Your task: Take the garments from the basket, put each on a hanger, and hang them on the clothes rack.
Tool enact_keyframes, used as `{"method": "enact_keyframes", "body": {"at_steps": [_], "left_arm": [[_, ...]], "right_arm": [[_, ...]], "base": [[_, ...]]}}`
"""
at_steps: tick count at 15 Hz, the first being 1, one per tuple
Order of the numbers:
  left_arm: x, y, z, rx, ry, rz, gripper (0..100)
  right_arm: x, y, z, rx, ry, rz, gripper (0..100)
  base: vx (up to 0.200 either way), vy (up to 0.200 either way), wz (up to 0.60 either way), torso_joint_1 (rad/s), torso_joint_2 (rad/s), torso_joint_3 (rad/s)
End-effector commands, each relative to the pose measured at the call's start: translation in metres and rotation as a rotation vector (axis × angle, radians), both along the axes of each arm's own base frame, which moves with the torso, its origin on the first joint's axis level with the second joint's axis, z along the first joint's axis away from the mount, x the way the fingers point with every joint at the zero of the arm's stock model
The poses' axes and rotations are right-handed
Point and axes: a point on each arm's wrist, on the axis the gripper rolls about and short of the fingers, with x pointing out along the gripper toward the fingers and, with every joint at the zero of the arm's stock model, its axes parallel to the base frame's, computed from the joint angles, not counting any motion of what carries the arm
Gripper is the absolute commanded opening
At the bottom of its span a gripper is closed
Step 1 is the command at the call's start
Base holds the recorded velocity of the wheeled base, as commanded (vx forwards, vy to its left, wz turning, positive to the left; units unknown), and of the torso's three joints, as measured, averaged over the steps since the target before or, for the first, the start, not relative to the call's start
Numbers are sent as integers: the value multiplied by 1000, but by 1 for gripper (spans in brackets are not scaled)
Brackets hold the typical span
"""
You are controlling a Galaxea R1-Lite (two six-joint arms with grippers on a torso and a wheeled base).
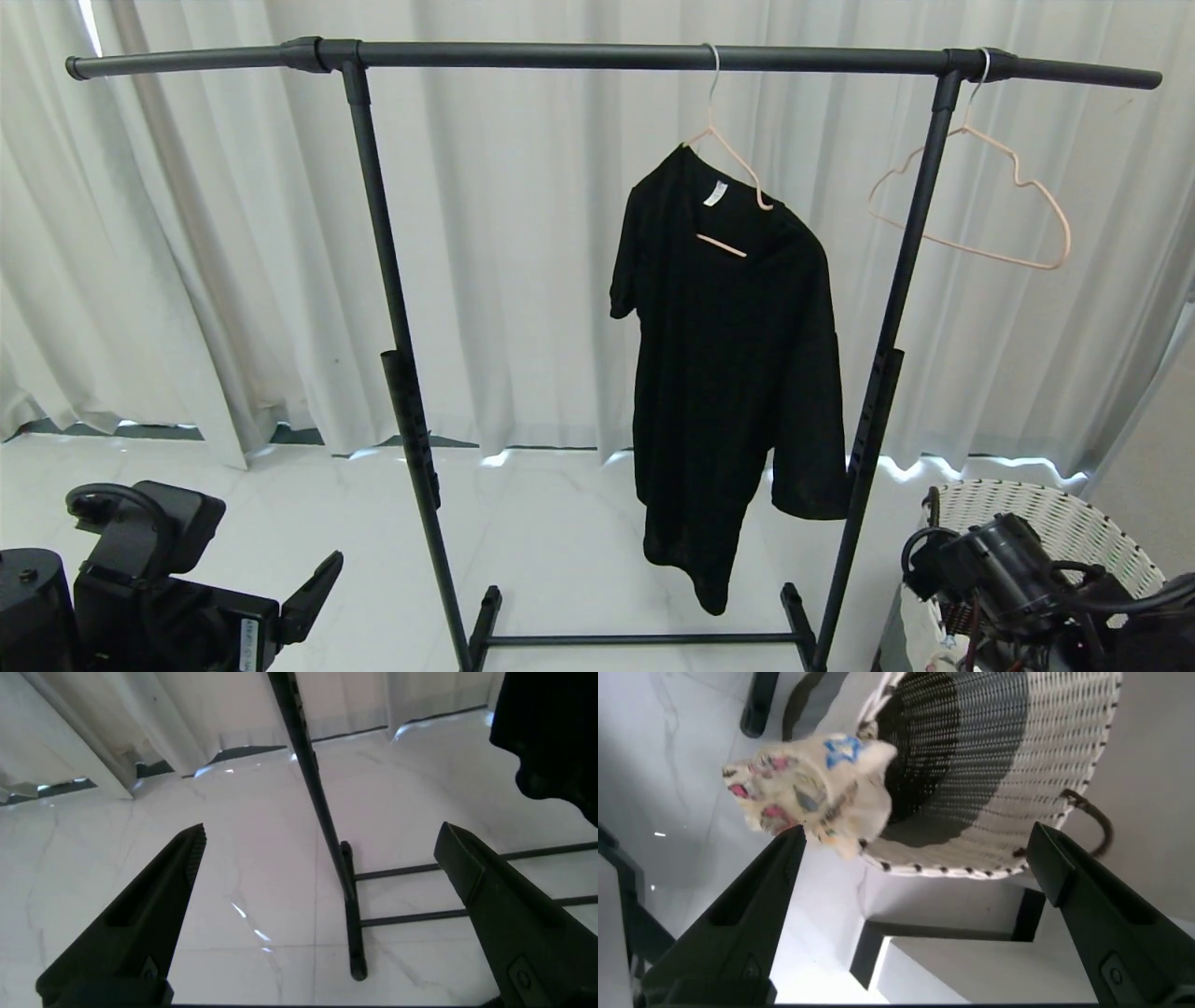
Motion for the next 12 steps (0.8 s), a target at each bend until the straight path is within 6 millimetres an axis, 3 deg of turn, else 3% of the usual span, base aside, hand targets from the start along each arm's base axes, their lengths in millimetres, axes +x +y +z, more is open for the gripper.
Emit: {"method": "enact_keyframes", "body": {"at_steps": [1,4,10,11,12], "left_arm": [[-1,0,1,-2,-8,0,100],[-4,1,5,2,-37,26,100],[-4,2,5,9,-38,45,100],[-4,2,5,9,-38,45,100],[-4,2,5,9,-38,45,100]], "right_arm": [[5,2,-24,-40,71,-2,100],[12,2,-35,-43,74,-17,100],[26,-6,-38,-39,43,-49,100],[28,-8,-38,-38,35,-55,0],[32,-10,-39,-28,15,-66,0]], "base": [[0,0,0,0,0,0],[0,0,0,0,0,0],[0,0,0,0,0,0],[0,0,0,0,0,0],[0,0,0,0,0,0]]}}
